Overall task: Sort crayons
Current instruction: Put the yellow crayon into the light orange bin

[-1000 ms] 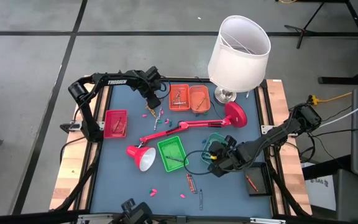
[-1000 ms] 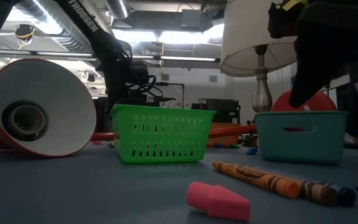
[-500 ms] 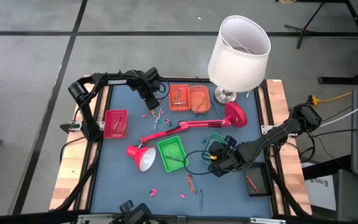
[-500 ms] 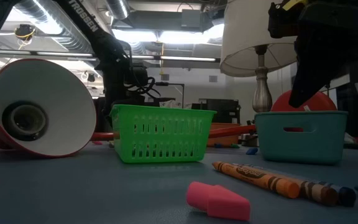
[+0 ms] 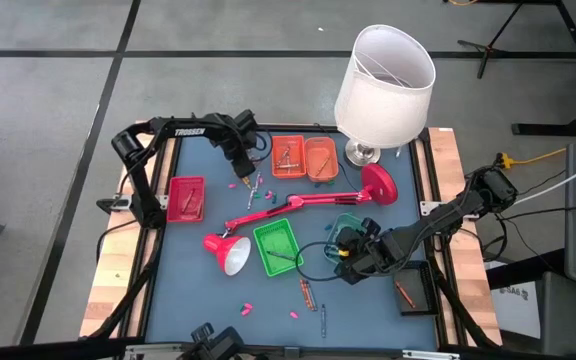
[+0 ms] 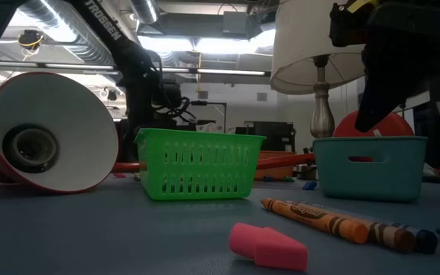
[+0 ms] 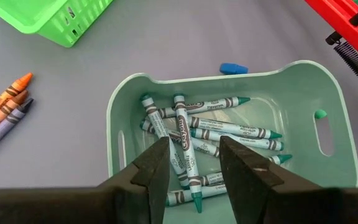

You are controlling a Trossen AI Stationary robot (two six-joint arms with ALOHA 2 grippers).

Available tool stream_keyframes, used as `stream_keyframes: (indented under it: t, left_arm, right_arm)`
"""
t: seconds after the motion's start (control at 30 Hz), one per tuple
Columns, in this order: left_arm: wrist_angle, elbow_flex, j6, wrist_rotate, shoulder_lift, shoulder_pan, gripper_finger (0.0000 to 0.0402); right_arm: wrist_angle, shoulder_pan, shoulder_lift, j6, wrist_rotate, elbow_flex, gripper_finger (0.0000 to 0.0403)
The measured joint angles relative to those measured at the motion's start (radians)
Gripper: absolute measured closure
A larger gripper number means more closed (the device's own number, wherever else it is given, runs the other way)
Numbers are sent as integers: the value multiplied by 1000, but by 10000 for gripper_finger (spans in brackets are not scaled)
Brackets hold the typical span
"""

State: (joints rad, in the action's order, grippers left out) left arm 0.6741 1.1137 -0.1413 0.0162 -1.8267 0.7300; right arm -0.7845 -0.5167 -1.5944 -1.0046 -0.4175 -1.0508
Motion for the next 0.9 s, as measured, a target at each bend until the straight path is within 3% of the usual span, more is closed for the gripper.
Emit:
stream_keyframes:
  t: [0.4,0.9]
  left_arm:
    - [-39,0,-1,-3,-20,1,323]
    - [-42,0,-2,-14,-12,4,397]
  right_arm:
    - [-1,0,0,0,0,0,265]
    - [-1,0,0,15,0,0,265]
